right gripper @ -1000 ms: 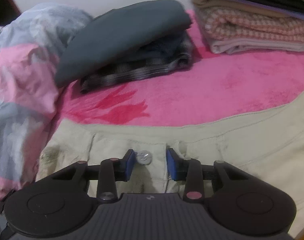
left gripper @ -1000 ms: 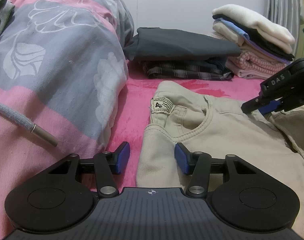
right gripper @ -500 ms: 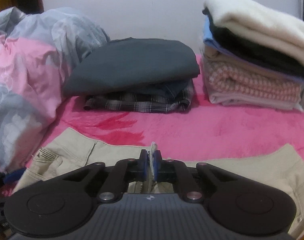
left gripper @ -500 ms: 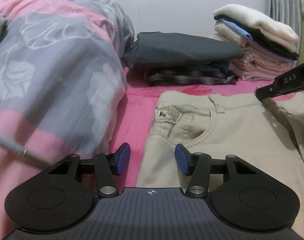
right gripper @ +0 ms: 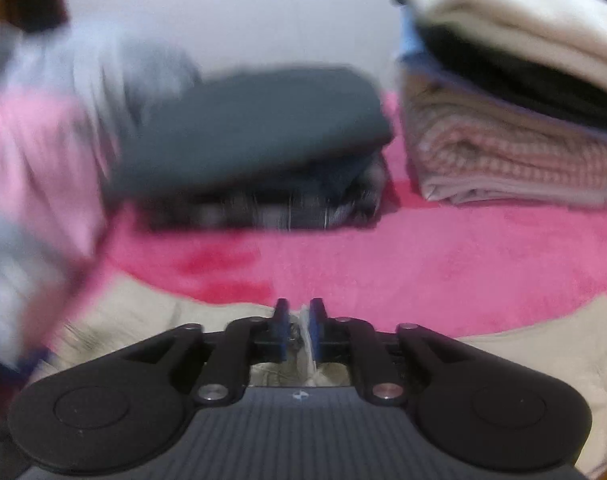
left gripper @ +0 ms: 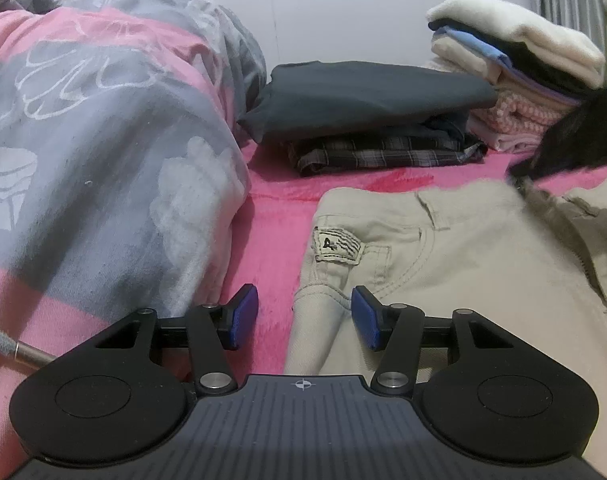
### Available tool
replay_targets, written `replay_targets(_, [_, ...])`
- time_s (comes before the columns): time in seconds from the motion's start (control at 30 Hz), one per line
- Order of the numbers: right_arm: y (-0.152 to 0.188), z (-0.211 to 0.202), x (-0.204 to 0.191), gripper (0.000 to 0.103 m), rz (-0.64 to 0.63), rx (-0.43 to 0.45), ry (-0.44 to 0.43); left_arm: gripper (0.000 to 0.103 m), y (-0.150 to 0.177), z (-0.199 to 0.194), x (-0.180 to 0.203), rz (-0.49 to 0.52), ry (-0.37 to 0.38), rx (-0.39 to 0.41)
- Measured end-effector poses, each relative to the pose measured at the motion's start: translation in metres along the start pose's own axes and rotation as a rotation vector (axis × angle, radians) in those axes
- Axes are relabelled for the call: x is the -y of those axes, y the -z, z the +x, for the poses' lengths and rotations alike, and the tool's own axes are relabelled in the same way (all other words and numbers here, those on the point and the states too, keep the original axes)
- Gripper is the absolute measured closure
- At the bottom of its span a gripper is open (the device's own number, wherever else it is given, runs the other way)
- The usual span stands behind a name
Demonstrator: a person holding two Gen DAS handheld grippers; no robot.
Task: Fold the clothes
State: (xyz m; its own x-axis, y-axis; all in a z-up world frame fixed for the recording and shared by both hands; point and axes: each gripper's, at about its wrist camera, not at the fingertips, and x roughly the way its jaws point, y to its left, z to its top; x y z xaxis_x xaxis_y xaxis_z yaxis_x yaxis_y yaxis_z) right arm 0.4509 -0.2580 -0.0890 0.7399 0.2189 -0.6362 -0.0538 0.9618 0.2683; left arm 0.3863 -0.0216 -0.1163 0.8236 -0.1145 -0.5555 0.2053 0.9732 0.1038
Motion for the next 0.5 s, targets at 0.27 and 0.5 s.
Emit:
replay_targets(0.27, [-0.003,-0.070,0.049,0.084,0.076,-0.016,0.025,0.050,0.000,0.001,0.002,0.008,-0.007,0.000])
replay_targets(0.5, [0.029,-0.040,-0.009,0.072,-0.137,-0.154,0.012,0.050,0.001,0.000,0.002,0.010,-0.009,0.000])
